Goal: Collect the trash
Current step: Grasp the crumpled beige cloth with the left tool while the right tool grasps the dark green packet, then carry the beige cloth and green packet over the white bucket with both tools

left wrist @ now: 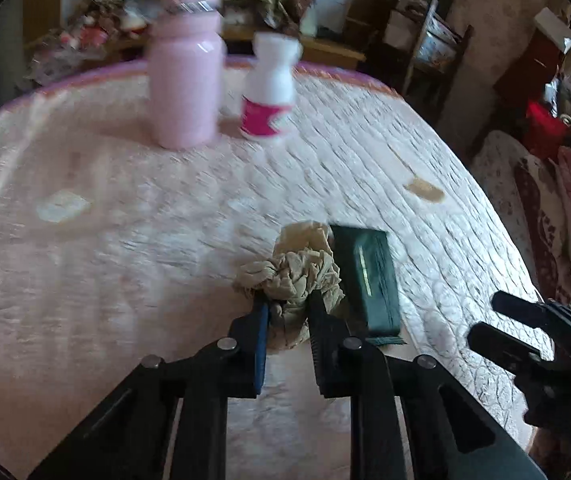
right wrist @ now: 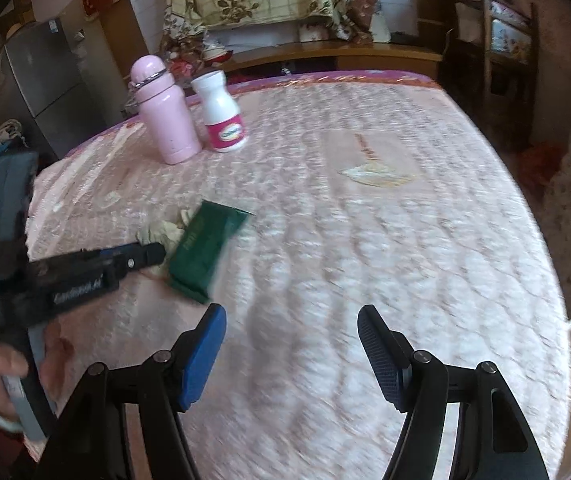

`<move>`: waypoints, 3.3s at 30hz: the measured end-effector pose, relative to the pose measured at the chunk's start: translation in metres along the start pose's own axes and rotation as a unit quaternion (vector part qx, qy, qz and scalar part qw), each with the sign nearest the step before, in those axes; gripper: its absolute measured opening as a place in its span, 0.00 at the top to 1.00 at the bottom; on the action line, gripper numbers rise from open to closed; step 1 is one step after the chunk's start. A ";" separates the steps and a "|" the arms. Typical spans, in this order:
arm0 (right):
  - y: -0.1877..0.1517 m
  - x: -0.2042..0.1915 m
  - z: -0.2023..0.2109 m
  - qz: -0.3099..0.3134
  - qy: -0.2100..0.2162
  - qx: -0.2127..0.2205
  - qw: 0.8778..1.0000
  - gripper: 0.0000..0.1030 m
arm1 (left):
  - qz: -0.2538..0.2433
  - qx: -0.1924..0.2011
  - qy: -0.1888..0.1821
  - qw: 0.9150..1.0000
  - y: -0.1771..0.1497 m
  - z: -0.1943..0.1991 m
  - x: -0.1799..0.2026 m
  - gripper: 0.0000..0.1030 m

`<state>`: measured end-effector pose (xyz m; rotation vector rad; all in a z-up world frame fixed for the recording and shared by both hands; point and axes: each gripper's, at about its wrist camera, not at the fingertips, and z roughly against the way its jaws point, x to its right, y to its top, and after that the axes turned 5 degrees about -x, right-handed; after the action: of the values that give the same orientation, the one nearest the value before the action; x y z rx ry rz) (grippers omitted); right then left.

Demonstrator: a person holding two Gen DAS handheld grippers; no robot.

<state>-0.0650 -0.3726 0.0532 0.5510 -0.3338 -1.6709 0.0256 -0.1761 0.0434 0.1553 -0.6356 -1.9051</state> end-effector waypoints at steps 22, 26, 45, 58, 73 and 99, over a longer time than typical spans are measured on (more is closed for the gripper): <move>0.020 -0.041 -0.024 0.026 0.034 -0.007 0.999 0.72 | 0.017 0.047 0.019 0.999 -0.032 0.051 -0.004 0.81; -0.001 -0.023 0.005 0.017 0.025 0.003 1.000 0.72 | 0.000 0.047 0.007 0.999 -0.043 0.054 0.029 0.81; -0.095 0.090 0.113 -0.063 -0.042 0.045 0.996 0.72 | -0.082 0.050 -0.048 0.994 -0.075 0.062 0.182 0.81; -0.136 0.175 0.155 -0.128 -0.096 0.057 0.985 0.72 | -0.129 0.025 -0.106 0.986 -0.085 0.044 0.277 0.81; -0.163 0.255 0.174 -0.191 -0.134 0.059 0.971 0.72 | -0.178 -0.003 -0.128 0.976 -0.093 0.012 0.349 0.81; -0.190 0.318 0.160 -0.248 -0.149 0.042 0.956 0.72 | -0.204 -0.045 -0.132 0.969 -0.091 -0.047 0.397 0.81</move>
<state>-0.3428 -0.6646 0.0371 0.4676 -0.5184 -2.2447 -0.1975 -0.5192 0.0305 -0.0324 -0.7341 -2.3739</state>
